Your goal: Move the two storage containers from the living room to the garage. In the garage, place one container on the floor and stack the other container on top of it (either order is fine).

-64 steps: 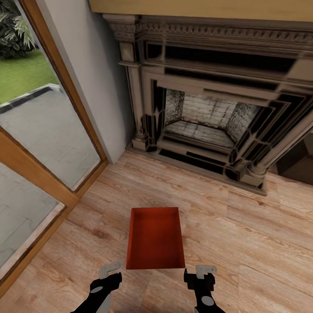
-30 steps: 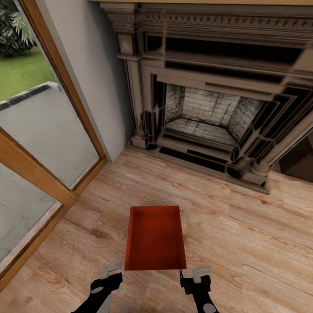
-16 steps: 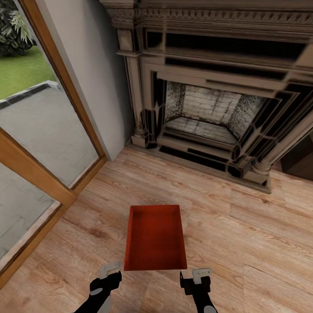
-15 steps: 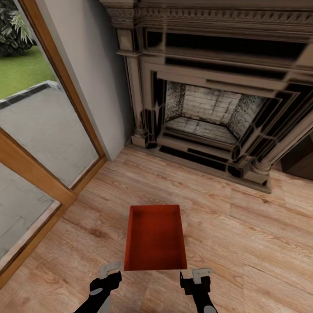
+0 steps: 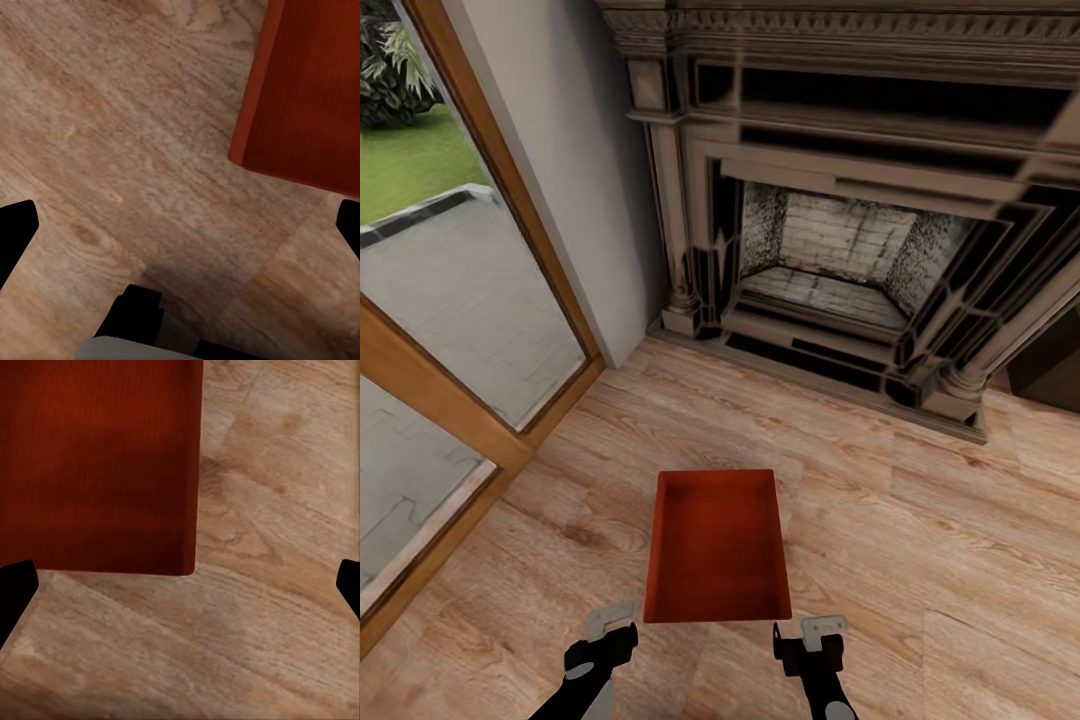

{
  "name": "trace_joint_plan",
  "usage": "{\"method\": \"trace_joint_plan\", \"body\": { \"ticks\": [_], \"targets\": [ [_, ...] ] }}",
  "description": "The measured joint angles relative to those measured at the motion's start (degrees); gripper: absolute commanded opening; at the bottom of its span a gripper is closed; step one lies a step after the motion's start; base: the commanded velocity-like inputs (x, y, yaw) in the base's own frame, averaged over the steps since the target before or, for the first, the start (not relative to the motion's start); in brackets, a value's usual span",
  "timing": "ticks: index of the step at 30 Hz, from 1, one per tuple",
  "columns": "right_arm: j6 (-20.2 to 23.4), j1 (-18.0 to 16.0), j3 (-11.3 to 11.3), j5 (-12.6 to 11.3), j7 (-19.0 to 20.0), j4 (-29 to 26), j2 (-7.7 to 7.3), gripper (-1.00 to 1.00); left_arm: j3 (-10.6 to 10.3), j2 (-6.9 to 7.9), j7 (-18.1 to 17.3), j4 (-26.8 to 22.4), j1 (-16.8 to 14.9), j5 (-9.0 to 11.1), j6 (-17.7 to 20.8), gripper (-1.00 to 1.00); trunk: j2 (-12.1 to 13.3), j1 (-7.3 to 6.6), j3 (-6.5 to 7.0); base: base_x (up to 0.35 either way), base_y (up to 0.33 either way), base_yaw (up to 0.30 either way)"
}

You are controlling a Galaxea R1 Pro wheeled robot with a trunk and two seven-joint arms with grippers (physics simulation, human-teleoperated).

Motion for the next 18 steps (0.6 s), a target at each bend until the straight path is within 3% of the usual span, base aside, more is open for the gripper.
{"method": "trace_joint_plan", "body": {
  "ticks": [18],
  "targets": [
    [-0.09,0.0,-0.08,-0.02,-0.08,-0.05,0.02,1.0,0.31,-0.07,0.39,0.06,0.0,0.18,-0.01,1.0,-0.39,0.21,-0.17,0.0,0.0,0.0]
  ]
}}
